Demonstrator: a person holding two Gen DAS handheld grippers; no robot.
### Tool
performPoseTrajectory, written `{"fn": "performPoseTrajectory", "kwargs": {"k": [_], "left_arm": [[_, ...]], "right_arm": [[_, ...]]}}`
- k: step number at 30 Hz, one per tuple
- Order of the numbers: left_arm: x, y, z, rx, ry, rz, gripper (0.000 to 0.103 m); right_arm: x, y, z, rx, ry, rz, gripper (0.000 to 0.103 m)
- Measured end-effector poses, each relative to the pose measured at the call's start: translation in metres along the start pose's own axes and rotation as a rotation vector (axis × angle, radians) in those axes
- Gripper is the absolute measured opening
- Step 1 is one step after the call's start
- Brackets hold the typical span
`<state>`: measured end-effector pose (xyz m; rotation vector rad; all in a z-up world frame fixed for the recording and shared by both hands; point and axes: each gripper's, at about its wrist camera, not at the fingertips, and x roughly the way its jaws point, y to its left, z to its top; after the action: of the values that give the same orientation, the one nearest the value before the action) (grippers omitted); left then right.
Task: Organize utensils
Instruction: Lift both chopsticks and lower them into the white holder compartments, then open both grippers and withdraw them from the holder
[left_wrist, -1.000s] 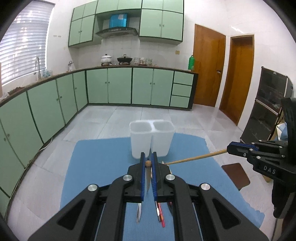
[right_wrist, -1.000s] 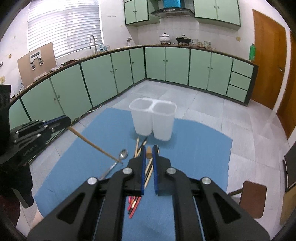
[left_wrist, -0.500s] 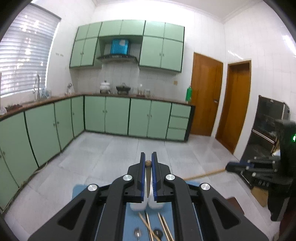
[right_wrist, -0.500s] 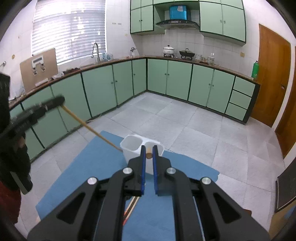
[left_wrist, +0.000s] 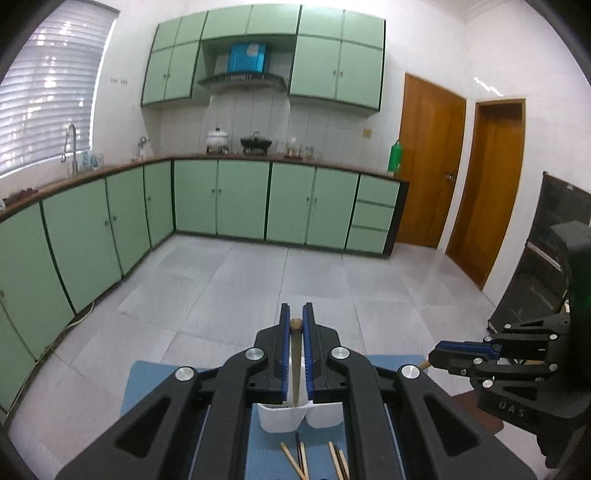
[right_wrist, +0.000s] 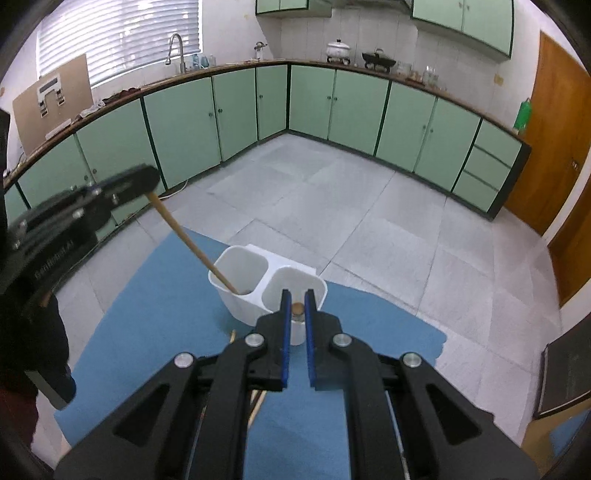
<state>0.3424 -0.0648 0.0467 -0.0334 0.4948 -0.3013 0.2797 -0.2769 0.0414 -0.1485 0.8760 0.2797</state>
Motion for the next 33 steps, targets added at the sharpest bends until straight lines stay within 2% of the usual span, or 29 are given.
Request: {"fn": "performPoseTrajectory", "kwargs": {"k": [1, 3, 5, 6, 9, 13, 14, 15, 20, 23, 27, 29, 33], "left_arm": [[0.002, 0.0, -0.002, 0.0, 0.007, 0.003, 0.007], [0.0, 0.002, -0.008, 0.001, 0.004, 0.005, 0.008], [-0.006, 0.003, -0.011, 0.004, 0.001, 0.003, 0.014], [-0.01, 0.004, -0.013, 0.007, -0.003, 0.003, 0.019], [-0.026, 0.007, -0.022, 0.011, -0.015, 0.009, 0.027], [-0.053, 0.011, -0.048, 0.01, -0.02, 0.017, 0.038], [-0.059, 0.012, -0.055, 0.013, -0.02, 0.024, 0.044], [-0.067, 0.012, -0.069, 0.013, -0.016, 0.033, 0.049], [-0.082, 0.017, -0.137, -0.012, 0.068, 0.04, 0.059], [-0.083, 0.016, -0.194, -0.002, 0.161, 0.071, 0.06], [-0.074, 0.014, -0.249, 0.007, 0.284, 0.096, 0.061], [-0.07, 0.016, -0.277, 0.008, 0.337, 0.114, 0.061], [-0.063, 0.018, -0.307, -0.009, 0.415, 0.135, 0.061]], "right_arm": [[0.001, -0.001, -0.001, 0.011, -0.004, 0.006, 0.009], [-0.001, -0.003, -0.005, 0.025, -0.013, 0.01, 0.019], [-0.009, -0.006, -0.009, 0.034, -0.046, 0.002, 0.045], [-0.016, -0.008, -0.013, 0.038, -0.073, -0.007, 0.047], [-0.034, -0.016, -0.028, 0.061, -0.121, -0.023, 0.055], [-0.056, -0.026, -0.069, 0.112, -0.175, -0.041, 0.071], [-0.058, -0.025, -0.08, 0.123, -0.18, -0.045, 0.075], [-0.06, -0.025, -0.097, 0.138, -0.182, -0.048, 0.075], [-0.053, -0.016, -0.172, 0.222, -0.167, -0.044, 0.083], [-0.041, -0.001, -0.216, 0.241, -0.14, -0.068, 0.084], [-0.016, 0.026, -0.266, 0.247, -0.083, -0.09, 0.084], [-0.007, 0.041, -0.282, 0.236, -0.065, -0.099, 0.082], [0.016, 0.062, -0.303, 0.246, 0.004, -0.072, 0.073]]}}
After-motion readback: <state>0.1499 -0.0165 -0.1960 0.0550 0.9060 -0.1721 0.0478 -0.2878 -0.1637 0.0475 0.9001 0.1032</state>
